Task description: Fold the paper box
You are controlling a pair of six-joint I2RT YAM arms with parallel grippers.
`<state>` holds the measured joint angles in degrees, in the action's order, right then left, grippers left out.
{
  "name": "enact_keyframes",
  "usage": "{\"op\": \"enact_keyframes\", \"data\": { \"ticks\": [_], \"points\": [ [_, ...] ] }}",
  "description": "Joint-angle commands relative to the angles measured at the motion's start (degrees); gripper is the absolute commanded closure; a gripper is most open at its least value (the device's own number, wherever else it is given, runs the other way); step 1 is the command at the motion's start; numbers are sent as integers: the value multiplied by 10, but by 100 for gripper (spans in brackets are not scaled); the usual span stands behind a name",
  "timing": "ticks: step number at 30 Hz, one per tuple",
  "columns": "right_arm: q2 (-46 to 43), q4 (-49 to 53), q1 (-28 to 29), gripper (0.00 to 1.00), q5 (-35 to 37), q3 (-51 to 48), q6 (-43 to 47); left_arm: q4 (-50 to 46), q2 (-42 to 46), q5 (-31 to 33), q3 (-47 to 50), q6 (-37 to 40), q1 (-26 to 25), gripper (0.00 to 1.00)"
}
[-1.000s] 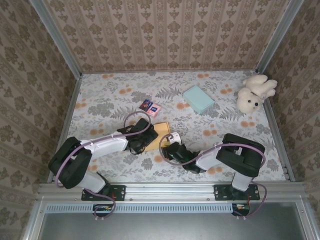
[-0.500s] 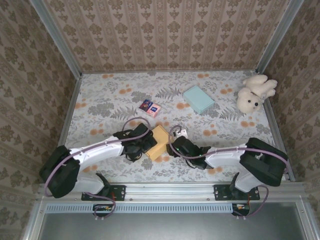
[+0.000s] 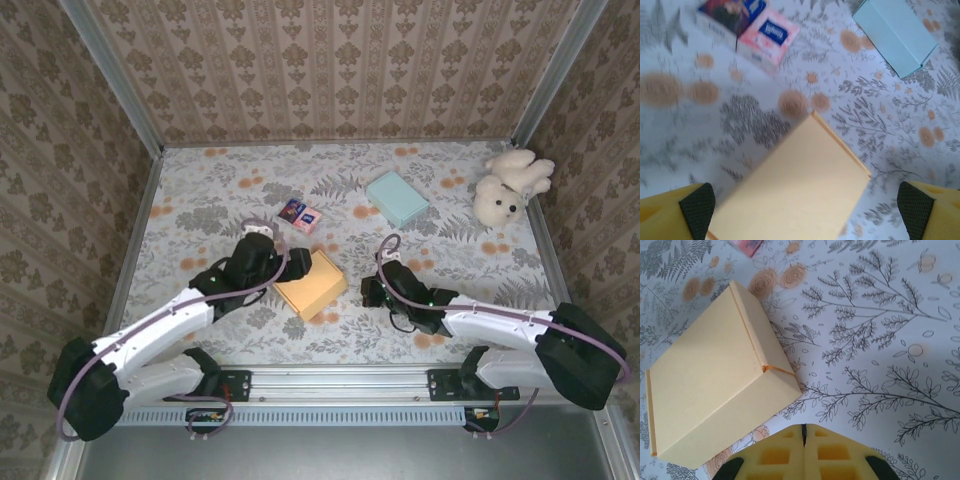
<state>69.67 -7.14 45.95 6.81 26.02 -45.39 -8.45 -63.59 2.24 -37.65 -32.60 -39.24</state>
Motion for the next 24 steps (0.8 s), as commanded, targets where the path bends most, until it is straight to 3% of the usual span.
{"op": "enact_keyframes", "data": {
  "ticks": [1,5,12,24],
  "points": [
    [36,-14,-7,100,-59,2,-41,29,-57,-80,-30,109,33,4],
    [93,-66,-9,100,-88,7,-67,51,-106,-117,-39,104,44,5],
    [197,-121,-17,100,-131,37,-89,86,-147,-111,-21,76,45,6],
    [263,-166,-58,100,-150,37,-102,164,-173,-112,44,17,31,6]
  ]
}}
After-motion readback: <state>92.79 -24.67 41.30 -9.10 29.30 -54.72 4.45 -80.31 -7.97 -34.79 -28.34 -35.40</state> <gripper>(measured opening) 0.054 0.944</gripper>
